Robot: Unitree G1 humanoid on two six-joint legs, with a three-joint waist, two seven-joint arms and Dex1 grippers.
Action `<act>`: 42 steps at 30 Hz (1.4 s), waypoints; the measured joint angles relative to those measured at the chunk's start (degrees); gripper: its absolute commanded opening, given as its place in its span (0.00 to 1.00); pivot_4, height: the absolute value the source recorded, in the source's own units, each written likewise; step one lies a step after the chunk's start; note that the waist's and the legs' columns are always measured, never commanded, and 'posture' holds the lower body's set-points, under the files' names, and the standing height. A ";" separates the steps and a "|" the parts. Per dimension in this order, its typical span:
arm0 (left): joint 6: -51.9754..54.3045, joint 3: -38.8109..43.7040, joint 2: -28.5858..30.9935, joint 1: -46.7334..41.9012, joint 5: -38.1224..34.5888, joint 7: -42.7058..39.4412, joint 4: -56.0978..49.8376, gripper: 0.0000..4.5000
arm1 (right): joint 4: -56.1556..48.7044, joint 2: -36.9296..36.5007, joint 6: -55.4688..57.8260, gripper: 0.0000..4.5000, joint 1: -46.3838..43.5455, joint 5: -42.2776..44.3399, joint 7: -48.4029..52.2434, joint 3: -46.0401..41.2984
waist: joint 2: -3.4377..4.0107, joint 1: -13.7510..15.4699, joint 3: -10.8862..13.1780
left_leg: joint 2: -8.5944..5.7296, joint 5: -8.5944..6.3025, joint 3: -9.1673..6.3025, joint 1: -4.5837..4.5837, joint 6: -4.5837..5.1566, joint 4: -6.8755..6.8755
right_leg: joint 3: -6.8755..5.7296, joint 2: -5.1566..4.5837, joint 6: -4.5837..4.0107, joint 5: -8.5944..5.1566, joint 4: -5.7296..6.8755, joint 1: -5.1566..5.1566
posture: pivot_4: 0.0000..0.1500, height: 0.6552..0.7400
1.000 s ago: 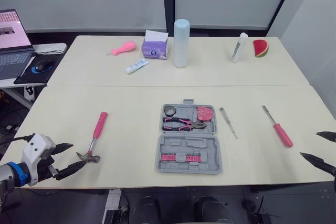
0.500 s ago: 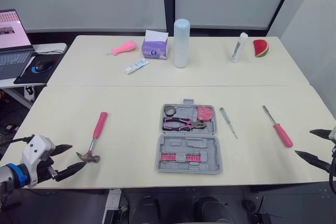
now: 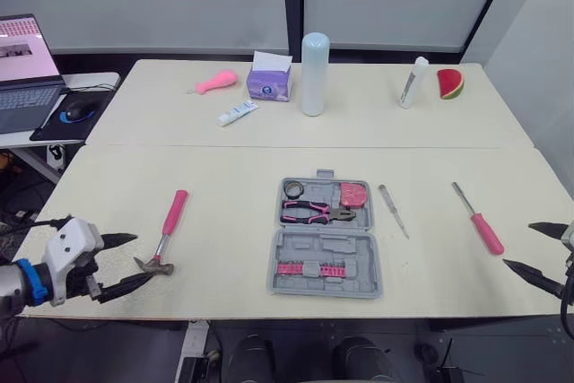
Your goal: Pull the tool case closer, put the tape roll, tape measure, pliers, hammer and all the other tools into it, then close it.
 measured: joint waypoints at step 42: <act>16.11 -20.15 -7.91 -25.49 -7.67 0.19 -17.40 1.00 | 23.07 32.21 5.38 0.85 -35.83 -11.99 -40.25 35.84 | 0.13 -0.49 -0.01 | 0.07 0.03 0.03 -0.04 -0.04 0.11 | 0.15 0.08 -0.01 0.00 0.39 -0.33 | 1.00 0.62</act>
